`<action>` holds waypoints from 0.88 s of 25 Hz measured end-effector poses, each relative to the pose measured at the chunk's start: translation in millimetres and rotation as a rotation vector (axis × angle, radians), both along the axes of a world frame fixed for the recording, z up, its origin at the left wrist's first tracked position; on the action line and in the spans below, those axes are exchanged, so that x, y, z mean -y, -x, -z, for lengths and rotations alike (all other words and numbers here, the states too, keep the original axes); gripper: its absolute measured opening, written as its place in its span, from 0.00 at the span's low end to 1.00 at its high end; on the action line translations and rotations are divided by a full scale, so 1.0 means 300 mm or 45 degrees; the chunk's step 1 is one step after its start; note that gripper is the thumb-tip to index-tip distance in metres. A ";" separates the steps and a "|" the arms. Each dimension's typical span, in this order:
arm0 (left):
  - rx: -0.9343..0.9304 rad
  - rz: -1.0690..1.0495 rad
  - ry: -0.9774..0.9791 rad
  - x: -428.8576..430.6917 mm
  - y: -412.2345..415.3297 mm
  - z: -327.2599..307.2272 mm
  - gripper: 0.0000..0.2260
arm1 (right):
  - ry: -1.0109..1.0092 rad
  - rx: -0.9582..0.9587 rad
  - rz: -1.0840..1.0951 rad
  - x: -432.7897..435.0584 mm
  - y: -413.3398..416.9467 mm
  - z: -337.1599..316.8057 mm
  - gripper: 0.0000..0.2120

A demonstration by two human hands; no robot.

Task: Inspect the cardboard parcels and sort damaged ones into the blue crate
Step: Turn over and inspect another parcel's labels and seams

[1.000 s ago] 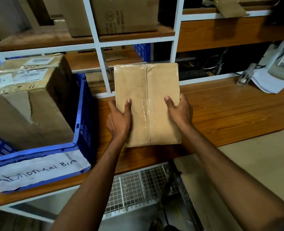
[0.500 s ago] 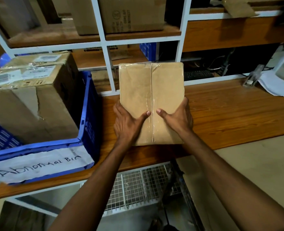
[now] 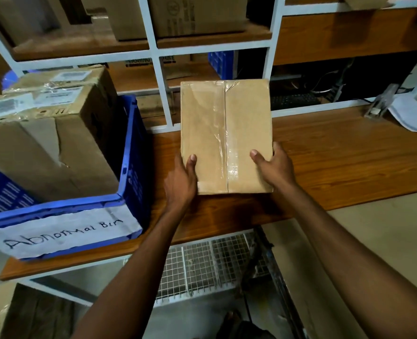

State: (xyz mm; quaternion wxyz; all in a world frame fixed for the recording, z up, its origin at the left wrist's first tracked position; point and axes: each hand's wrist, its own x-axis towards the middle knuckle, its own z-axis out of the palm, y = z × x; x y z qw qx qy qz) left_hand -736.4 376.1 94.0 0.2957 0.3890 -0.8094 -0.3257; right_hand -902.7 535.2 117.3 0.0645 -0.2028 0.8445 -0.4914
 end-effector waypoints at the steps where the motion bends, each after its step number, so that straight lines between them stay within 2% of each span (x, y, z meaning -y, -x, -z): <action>1: -0.027 -0.006 -0.012 0.003 0.002 -0.001 0.23 | 0.009 0.003 0.012 0.005 -0.001 -0.005 0.22; 6: -0.049 -0.037 -0.051 0.016 0.009 0.013 0.22 | 0.104 0.065 0.050 -0.009 -0.006 0.018 0.13; 9: -0.055 -0.042 -0.070 0.022 0.007 -0.003 0.21 | 0.172 -0.012 0.129 -0.017 -0.016 0.036 0.14; 11: -0.068 0.050 -0.157 0.015 0.002 -0.001 0.22 | 0.160 0.123 0.079 -0.016 -0.028 0.048 0.20; 13: -0.107 0.155 -0.275 -0.001 -0.004 -0.007 0.25 | 0.079 0.129 0.062 -0.007 -0.030 0.055 0.28; 15: -0.102 0.132 -0.274 0.011 0.004 0.002 0.28 | -0.005 0.047 0.081 0.006 -0.008 0.062 0.29; 18: -0.042 0.145 -0.254 0.020 0.017 0.004 0.39 | -0.089 0.142 0.034 0.023 -0.014 0.062 0.39; 21: -0.010 0.089 -0.186 0.013 0.048 -0.001 0.43 | -0.108 0.131 0.076 0.052 0.003 0.058 0.41; 22: 0.010 0.097 -0.153 0.004 0.051 -0.001 0.45 | -0.120 0.154 0.062 0.056 0.004 0.060 0.45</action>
